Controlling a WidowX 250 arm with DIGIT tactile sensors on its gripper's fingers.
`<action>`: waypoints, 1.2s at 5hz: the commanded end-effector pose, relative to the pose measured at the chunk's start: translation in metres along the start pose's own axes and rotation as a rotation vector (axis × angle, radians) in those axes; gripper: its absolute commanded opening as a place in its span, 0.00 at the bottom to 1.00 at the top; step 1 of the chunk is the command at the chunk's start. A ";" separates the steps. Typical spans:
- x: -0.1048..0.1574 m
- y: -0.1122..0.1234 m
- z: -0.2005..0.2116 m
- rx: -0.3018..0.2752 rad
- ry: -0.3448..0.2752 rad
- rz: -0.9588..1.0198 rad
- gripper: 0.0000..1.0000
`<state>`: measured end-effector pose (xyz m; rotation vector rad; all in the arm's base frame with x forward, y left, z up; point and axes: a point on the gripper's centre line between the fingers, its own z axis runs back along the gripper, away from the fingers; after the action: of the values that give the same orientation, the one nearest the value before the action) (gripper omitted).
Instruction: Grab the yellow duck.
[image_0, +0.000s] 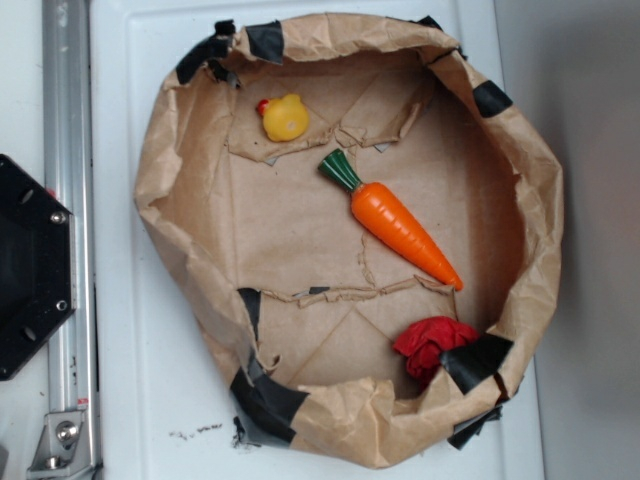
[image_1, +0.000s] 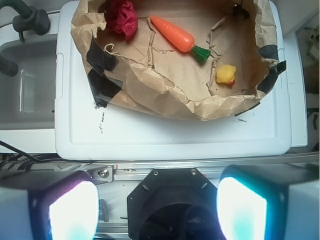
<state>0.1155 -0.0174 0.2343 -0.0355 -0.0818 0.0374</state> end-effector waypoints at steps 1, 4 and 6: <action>0.000 0.000 0.000 0.000 0.000 0.000 1.00; 0.117 0.038 -0.032 0.034 -0.003 -0.458 1.00; 0.139 0.061 -0.120 0.188 0.127 -0.694 1.00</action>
<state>0.2557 0.0501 0.1107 0.1553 0.0829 -0.6408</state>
